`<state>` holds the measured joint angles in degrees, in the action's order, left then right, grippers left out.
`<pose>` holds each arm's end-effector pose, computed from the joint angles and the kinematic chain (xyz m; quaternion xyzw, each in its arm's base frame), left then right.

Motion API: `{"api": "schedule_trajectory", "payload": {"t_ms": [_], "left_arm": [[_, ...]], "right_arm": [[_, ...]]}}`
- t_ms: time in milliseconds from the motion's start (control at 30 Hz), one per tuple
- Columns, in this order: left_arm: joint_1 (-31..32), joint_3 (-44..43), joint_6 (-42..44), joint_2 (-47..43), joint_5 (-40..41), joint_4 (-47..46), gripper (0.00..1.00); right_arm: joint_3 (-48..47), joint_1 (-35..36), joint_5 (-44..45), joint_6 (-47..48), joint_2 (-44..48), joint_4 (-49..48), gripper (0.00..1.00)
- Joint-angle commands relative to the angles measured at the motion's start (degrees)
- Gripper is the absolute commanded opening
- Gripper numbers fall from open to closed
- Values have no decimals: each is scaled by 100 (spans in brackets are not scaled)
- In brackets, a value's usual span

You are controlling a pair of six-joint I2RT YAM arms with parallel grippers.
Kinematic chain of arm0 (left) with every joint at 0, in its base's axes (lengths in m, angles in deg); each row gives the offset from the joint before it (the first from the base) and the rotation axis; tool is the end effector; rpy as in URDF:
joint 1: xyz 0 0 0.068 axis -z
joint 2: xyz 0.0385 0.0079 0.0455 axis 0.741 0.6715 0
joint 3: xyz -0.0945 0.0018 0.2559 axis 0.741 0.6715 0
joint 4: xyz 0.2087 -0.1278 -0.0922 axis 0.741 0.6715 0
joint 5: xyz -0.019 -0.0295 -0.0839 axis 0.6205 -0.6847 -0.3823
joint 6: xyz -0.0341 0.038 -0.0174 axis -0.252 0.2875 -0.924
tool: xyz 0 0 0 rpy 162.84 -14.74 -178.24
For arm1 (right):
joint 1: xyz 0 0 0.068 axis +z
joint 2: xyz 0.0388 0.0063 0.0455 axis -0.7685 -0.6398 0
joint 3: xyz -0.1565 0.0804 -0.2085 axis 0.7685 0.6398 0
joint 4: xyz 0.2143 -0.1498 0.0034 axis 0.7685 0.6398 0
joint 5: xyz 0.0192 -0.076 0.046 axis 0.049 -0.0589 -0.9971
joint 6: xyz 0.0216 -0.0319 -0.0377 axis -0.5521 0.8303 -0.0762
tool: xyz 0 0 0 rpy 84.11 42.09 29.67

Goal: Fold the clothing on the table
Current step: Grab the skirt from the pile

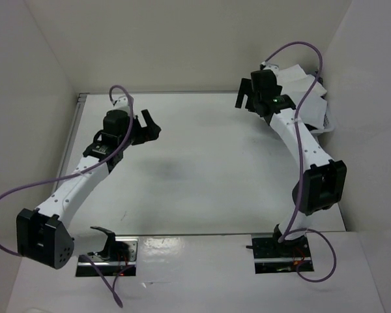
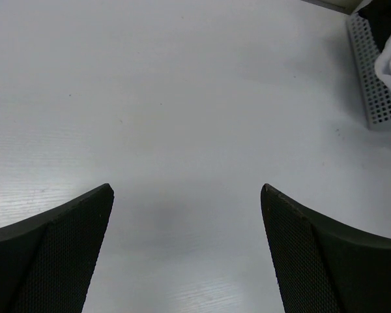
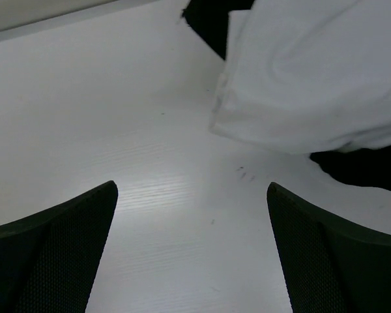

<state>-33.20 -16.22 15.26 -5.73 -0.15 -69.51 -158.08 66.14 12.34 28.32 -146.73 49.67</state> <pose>0.2754 -0.0717 0.3246 -0.1266 0.8144 -0.2234 0.5204 0.3656 0.0925 0.3694 0.0986 0.8689 0.0039 0.4851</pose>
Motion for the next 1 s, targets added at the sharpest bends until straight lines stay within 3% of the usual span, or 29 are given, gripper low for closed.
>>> {"api": "schedule_trajectory", "payload": {"t_ms": [0,100,200,267,500,767,867,967], "left_arm": [[305,-505,322,244,1321,188,99],[560,-594,375,692,1481,304,99],[700,-357,235,746,1429,-99,99],[701,-207,235,553,1429,-310,99],[640,-655,665,639,1728,-119,99],[534,-488,595,693,1613,-320,99],[534,-436,595,815,1614,-373,99],[534,-435,595,878,1614,-373,99]], "right_arm": [[-507,-465,683,428,-140,444,99],[-1016,-1114,1044,367,-624,866,99],[-842,-1958,53,26,-625,639,99],[-412,-2163,-160,24,-519,184,99],[-735,-2418,-415,24,-1212,181,99],[-1139,-2295,-398,-29,-1723,-30,99],[-1333,-2234,-267,-81,-2057,31,94],[-1492,-2181,-91,-81,-2197,31,69]]}}
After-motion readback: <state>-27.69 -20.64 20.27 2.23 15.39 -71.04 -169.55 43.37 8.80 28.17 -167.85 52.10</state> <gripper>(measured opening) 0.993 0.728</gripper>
